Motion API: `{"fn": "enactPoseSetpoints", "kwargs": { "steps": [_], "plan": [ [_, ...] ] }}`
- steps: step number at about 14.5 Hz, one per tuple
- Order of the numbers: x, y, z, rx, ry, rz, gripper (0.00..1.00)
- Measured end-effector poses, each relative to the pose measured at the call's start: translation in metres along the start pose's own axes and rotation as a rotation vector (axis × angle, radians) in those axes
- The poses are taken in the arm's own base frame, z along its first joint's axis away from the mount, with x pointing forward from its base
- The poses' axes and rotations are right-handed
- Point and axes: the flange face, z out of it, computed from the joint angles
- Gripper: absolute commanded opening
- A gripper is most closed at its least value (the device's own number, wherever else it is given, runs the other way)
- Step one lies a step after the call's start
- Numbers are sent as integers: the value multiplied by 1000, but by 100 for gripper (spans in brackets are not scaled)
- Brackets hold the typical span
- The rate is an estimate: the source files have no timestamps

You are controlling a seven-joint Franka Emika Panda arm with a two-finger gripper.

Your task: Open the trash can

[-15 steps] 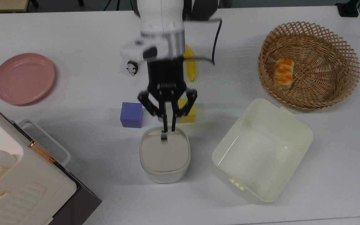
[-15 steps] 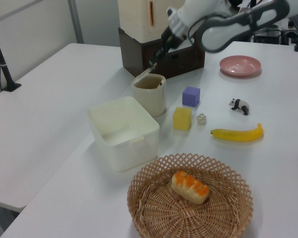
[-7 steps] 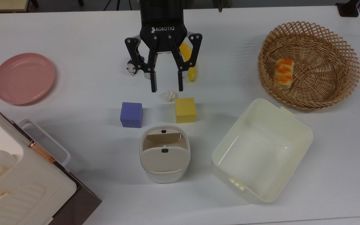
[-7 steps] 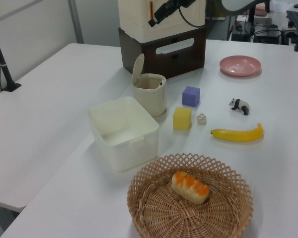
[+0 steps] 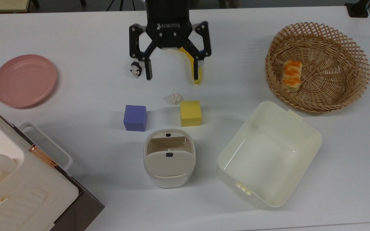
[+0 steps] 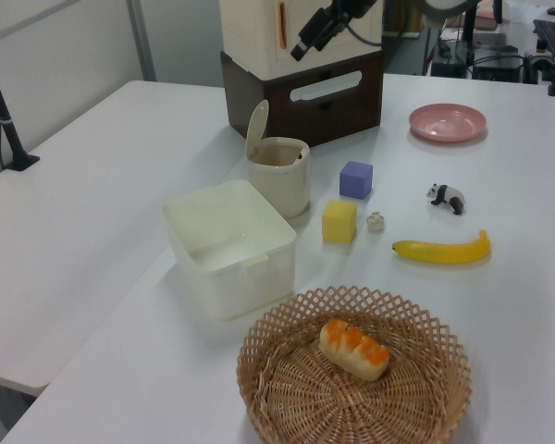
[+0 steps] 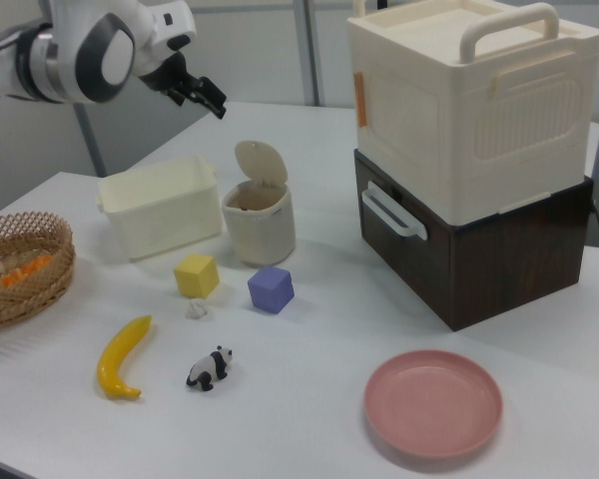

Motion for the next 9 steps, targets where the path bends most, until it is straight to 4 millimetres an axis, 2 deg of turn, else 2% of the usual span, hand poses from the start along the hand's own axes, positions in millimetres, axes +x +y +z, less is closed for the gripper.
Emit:
{"fn": "enactPoseSetpoints", "kwargs": {
  "steps": [2, 4, 7, 9],
  "plan": [
    [-8, 2, -18, -24, -104, 0, 100],
    [-25, 7, -25, -61, -258, 2, 100],
    [-59, 19, -14, -118, -511, -4, 100],
    [-71, 25, -10, -138, -597, -2, 100]
  ]
}}
